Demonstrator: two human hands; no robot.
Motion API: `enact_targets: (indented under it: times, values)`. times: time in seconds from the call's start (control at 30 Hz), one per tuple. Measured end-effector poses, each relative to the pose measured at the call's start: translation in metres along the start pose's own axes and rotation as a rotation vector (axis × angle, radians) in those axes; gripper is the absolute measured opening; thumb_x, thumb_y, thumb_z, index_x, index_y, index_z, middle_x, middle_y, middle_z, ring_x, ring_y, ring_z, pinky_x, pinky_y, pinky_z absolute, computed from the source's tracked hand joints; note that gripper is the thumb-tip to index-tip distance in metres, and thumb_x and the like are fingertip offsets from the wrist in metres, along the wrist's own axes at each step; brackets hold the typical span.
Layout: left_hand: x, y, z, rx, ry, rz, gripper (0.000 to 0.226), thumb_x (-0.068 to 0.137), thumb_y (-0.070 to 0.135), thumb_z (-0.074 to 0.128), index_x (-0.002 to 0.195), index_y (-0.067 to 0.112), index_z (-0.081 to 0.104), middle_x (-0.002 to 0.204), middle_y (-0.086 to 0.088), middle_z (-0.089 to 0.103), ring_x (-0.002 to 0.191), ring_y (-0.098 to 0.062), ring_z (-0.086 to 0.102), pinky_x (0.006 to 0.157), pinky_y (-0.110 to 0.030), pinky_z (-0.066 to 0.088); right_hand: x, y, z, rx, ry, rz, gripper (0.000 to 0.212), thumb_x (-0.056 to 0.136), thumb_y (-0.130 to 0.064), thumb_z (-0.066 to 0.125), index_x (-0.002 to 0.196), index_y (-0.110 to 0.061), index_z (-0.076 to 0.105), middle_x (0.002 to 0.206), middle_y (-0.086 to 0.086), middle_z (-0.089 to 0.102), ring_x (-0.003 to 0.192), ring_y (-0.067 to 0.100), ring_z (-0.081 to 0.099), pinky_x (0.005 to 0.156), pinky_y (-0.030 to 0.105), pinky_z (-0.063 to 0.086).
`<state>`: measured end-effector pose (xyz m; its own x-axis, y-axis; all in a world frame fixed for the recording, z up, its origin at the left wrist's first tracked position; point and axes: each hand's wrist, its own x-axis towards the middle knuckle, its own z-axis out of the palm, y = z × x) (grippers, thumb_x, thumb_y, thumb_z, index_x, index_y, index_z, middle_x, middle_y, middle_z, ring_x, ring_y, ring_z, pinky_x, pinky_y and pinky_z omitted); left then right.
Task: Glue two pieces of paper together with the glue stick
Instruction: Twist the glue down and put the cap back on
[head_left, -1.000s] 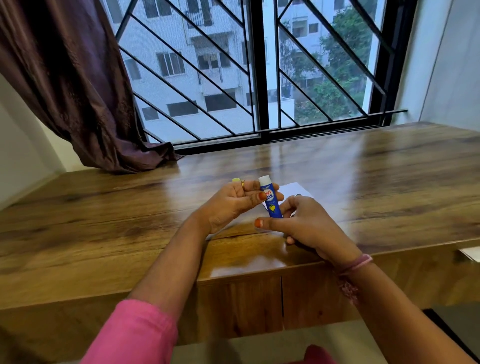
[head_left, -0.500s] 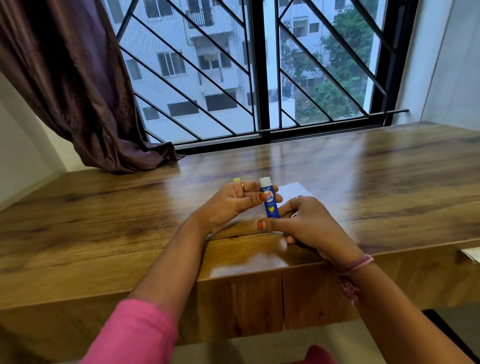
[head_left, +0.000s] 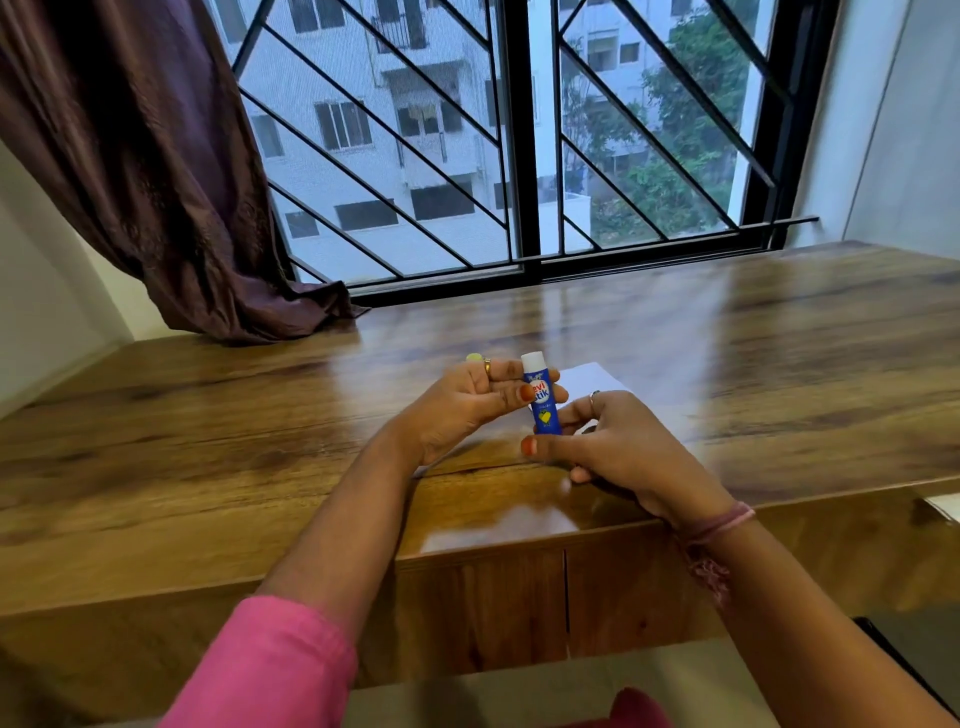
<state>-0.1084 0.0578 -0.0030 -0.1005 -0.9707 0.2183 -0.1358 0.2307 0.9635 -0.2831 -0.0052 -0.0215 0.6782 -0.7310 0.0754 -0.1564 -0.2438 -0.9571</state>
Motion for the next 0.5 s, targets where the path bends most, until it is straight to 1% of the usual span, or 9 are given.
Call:
enact_targets:
  times: [0.1, 0.17, 0.23, 0.27, 0.33, 0.37, 0.43, 0.5]
  values:
    - [0.0, 0.001, 0.002, 0.004, -0.006, 0.009, 0.029, 0.087, 0.02, 0.056, 0.114, 0.015, 0.063, 0.109, 0.002, 0.072, 0.115, -0.011, 0.059, 0.092, -0.017, 0.045, 0.001, 0.003, 0.002, -0.094, 0.069, -0.009, 0.035, 0.056, -0.041, 0.088, 0.074, -0.019, 0.066, 0.052, -0.006, 0.066, 0.04, 0.004, 0.058, 0.041, 0.019, 0.043]
    - [0.0, 0.001, 0.003, -0.01, -0.008, 0.02, 0.028, 0.086, 0.022, 0.058, 0.113, 0.017, 0.064, 0.108, 0.002, 0.072, 0.114, -0.012, 0.06, 0.094, -0.02, 0.045, 0.001, 0.004, 0.003, -0.118, 0.113, -0.022, 0.044, 0.051, -0.047, 0.088, 0.074, -0.02, 0.062, 0.055, -0.003, 0.067, 0.042, 0.007, 0.06, 0.045, 0.024, 0.047]
    - [0.001, 0.001, 0.003, -0.037, -0.008, 0.02, 0.027, 0.085, 0.024, 0.059, 0.111, 0.02, 0.066, 0.108, 0.001, 0.072, 0.114, -0.013, 0.06, 0.093, -0.02, 0.045, 0.001, 0.003, 0.004, -0.138, 0.125, -0.028, 0.05, 0.049, -0.051, 0.087, 0.077, -0.02, 0.059, 0.055, -0.006, 0.066, 0.043, 0.006, 0.062, 0.043, 0.021, 0.046]
    - [0.001, 0.001, 0.003, -0.047, -0.003, 0.018, 0.027, 0.085, 0.024, 0.059, 0.11, 0.021, 0.066, 0.109, 0.0, 0.072, 0.114, -0.013, 0.06, 0.092, -0.02, 0.046, 0.0, 0.003, 0.004, -0.122, 0.103, -0.03, 0.051, 0.051, -0.05, 0.087, 0.079, -0.019, 0.059, 0.055, -0.009, 0.065, 0.045, 0.005, 0.062, 0.044, 0.019, 0.046]
    - [0.0, 0.0, 0.0, -0.059, 0.011, 0.016, 0.026, 0.086, 0.023, 0.058, 0.11, 0.022, 0.068, 0.11, -0.001, 0.071, 0.115, -0.014, 0.06, 0.092, -0.02, 0.046, -0.001, 0.001, 0.002, -0.017, 0.003, -0.028, 0.047, 0.055, -0.045, 0.087, 0.086, -0.017, 0.063, 0.06, -0.009, 0.068, 0.053, 0.006, 0.064, 0.051, 0.018, 0.052]
    - [0.0, -0.001, -0.002, -0.064, 0.016, 0.014, 0.026, 0.086, 0.024, 0.058, 0.11, 0.022, 0.068, 0.111, -0.002, 0.071, 0.116, -0.015, 0.059, 0.093, -0.02, 0.046, -0.001, 0.0, 0.0, 0.049, -0.057, -0.021, 0.045, 0.059, -0.04, 0.086, 0.09, -0.015, 0.064, 0.065, -0.004, 0.07, 0.057, 0.007, 0.065, 0.054, 0.019, 0.054]
    - [0.0, -0.002, -0.004, -0.066, 0.02, 0.006, 0.027, 0.086, 0.024, 0.06, 0.111, 0.021, 0.067, 0.113, -0.004, 0.07, 0.117, -0.016, 0.059, 0.096, -0.021, 0.045, -0.002, -0.002, -0.004, 0.149, -0.144, 0.009, 0.034, 0.07, -0.027, 0.081, 0.096, -0.011, 0.066, 0.07, 0.004, 0.071, 0.057, 0.007, 0.063, 0.055, 0.019, 0.054]
    - [0.0, -0.003, -0.004, -0.063, 0.015, -0.001, 0.028, 0.086, 0.023, 0.06, 0.112, 0.019, 0.067, 0.113, -0.004, 0.07, 0.116, -0.015, 0.059, 0.094, -0.019, 0.045, -0.001, -0.001, -0.006, 0.178, -0.167, 0.028, 0.019, 0.077, -0.018, 0.076, 0.094, -0.011, 0.069, 0.072, 0.007, 0.069, 0.056, 0.007, 0.06, 0.055, 0.018, 0.055]
